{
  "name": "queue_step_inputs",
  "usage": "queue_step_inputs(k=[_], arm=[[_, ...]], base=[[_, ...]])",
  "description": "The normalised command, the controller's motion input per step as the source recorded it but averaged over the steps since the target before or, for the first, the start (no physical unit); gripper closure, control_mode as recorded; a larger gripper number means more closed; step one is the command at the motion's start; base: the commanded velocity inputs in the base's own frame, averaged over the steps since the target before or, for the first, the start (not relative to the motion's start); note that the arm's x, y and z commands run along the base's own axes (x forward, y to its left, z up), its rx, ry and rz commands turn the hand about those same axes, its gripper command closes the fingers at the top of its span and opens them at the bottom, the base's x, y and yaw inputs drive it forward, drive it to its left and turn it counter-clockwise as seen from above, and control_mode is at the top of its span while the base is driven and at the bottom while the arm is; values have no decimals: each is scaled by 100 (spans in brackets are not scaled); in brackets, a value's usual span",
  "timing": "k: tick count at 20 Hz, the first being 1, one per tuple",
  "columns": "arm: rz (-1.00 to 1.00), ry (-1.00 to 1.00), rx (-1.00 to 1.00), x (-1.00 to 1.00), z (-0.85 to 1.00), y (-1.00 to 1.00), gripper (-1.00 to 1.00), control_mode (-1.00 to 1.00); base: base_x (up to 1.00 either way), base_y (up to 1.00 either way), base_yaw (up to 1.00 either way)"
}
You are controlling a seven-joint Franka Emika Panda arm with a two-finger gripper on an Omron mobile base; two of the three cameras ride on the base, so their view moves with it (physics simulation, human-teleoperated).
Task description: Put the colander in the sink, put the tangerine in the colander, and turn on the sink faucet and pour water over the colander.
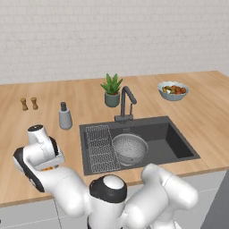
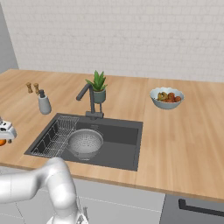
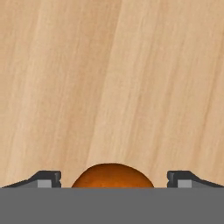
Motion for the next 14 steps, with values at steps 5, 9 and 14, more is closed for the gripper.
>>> queue_step_inputs(k=[5,9,14], arm=[[0,0,0,-9,-6,0,-100,-100],[0,0,0,-24,0,0,-100,-100],[0,0,0,-28,0,0,-100,-100]], base=[[0,0,0],[0,0,0],[0,0,0]])
